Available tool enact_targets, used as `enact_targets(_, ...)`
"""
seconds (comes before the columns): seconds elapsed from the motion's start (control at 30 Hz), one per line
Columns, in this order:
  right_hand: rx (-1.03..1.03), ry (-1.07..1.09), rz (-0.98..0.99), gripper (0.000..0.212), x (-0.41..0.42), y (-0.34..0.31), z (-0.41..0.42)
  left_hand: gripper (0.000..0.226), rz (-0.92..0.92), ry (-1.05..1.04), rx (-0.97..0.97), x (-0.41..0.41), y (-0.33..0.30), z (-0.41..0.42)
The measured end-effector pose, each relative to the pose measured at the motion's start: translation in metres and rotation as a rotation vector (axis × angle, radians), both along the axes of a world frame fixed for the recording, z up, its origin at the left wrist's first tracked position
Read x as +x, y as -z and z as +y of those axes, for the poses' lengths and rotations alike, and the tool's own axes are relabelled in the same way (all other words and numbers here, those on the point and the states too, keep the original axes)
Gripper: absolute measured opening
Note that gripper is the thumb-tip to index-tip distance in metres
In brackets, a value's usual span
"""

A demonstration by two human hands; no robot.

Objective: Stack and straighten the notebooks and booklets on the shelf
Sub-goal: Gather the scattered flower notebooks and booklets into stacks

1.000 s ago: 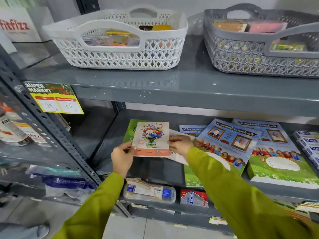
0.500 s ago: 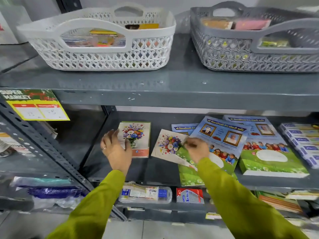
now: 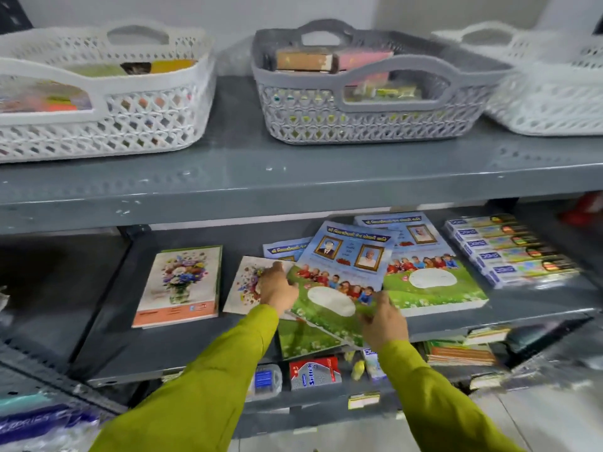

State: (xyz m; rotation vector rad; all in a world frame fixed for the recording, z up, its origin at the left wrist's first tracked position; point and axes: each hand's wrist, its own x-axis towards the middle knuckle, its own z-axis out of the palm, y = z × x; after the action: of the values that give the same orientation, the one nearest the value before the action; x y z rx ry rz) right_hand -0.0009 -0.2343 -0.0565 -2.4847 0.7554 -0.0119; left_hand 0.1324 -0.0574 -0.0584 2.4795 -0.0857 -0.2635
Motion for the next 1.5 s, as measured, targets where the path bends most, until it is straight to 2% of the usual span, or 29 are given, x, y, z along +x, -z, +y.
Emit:
enact_targets(0.07,0.053,0.047,-0.028,0.043,0.001,-0.002,0.001,0.044,0.060,-0.036,0.020,0.003,-0.007,-0.003)
enact_targets(0.2,0.083,0.075,-0.129,0.042,0.003,-0.002,-0.006,0.021,0.223,-0.015,-0.071,0.011,-0.008,0.004)
enact_targets(0.27,0.101,0.039,-0.153,0.042,0.000,0.001,-0.009,0.022,0.243,-0.015,-0.138,0.003,-0.009,0.009)
enact_targets(0.37,0.161,-0.009,-0.219,0.038,-0.009,0.009,-0.017,0.025,0.322,-0.097,-0.375,-0.030,-0.011,0.019)
enact_targets(0.57,0.255,-0.131,-0.367,0.040,-0.022,0.017,-0.024,0.021,0.267,-0.185,-0.578,-0.080,0.002,0.048)
enact_targets(0.7,0.332,-0.152,-0.429,0.061,-0.026,0.010,-0.029,0.023,0.198,-0.213,-0.666,-0.110,-0.001,0.054)
enact_targets(0.8,0.336,-0.182,-0.428,0.071,-0.031,0.008,-0.032,0.025,0.135,-0.239,-0.687,-0.126,-0.003,0.052)
enact_targets(0.93,0.321,-0.229,-0.453,0.061,-0.036,0.009,-0.037,0.023,0.075,-0.260,-0.715,-0.141,-0.002,0.046)
enact_targets(1.17,0.381,-0.168,-0.488,0.060,-0.039,-0.004,-0.056,0.027,0.063,-0.225,-0.713,-0.134,-0.015,0.022)
enact_targets(1.27,0.395,-0.142,-0.463,0.058,-0.032,-0.019,-0.090,0.031,0.058,-0.178,-0.688,-0.121,-0.024,-0.006)
enact_targets(1.37,0.325,-0.159,-0.380,0.059,-0.022,-0.032,-0.142,0.037,0.057,-0.128,-0.655,-0.107,-0.030,-0.050)
enact_targets(1.5,0.342,-0.142,-0.278,0.054,-0.006,-0.041,-0.209,0.033,0.120,-0.029,-0.570,-0.087,-0.025,-0.110)
